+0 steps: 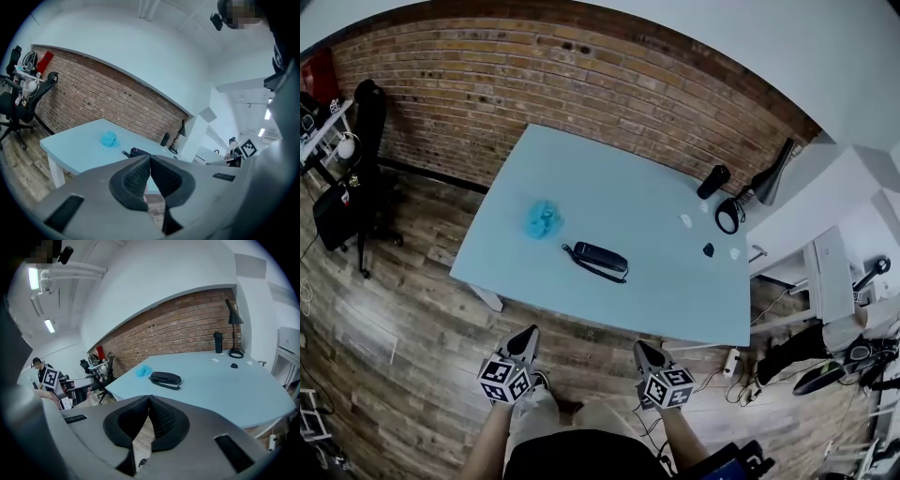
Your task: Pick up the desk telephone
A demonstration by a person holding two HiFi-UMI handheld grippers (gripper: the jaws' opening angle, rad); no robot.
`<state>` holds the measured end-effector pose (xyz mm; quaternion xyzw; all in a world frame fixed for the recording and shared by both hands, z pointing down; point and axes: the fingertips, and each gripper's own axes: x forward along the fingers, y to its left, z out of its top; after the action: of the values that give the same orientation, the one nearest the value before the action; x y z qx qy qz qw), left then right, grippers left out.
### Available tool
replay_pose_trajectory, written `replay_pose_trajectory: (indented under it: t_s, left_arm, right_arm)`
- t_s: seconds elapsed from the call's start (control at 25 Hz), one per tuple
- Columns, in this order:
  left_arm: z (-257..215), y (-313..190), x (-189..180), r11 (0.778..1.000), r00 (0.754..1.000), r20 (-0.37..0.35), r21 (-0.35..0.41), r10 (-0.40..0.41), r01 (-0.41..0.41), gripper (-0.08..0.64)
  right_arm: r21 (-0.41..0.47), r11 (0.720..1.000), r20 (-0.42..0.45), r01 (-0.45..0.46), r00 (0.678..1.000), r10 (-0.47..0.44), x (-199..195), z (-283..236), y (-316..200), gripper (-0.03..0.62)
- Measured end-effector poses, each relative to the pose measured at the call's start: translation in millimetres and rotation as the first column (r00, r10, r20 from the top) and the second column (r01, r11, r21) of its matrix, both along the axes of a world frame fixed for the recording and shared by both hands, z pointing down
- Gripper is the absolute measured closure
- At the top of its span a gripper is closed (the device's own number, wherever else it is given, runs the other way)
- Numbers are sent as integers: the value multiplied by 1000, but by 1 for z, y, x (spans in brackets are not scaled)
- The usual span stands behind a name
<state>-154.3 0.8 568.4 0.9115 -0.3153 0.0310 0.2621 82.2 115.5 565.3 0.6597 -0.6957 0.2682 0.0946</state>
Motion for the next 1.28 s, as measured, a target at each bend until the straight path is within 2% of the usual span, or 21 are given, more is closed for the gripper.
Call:
replay_pose_trajectory:
  t_s: [0.16,0.36,0.52,0.68,0.8,0.92,1.0,1.2,1.28]
  left_arm:
    - [3,3,-4,999,1000,-7,-31,-15,15,551]
    - [8,-5,-6,997,998,13,-56,-57,58,551]
    - [14,-5,-10,992,994,53,-77,-96,99,551]
    - [18,-4,-3,988,986,112,-84,-122,132,551]
    - [19,-5,3,986,978,154,-71,-140,152,551]
    - [27,-9,13,968,951,218,-79,-218,240,551]
    - [31,-12,13,948,932,229,-83,-281,306,551]
    - [28,-2,22,907,904,165,-90,-394,411,551]
    - [30,2,25,895,892,164,-83,-421,438,551]
  right_arm:
    - [-29,997,-23,70,997,-71,-20,7,-17,580]
    - [-2,993,-26,118,993,-118,-19,4,-59,580]
    - [12,991,-10,135,991,-135,-3,14,-87,580]
    - [-36,984,-14,172,985,-172,19,44,-120,580]
    - [-40,977,-11,209,978,-210,28,54,-150,580]
    - [-36,966,-1,255,967,-256,45,58,-173,580]
    - [-30,959,-4,283,959,-283,52,61,-188,578]
    - [-26,933,-30,359,932,-360,64,70,-220,556]
    - [-27,919,-38,393,918,-394,67,71,-232,551]
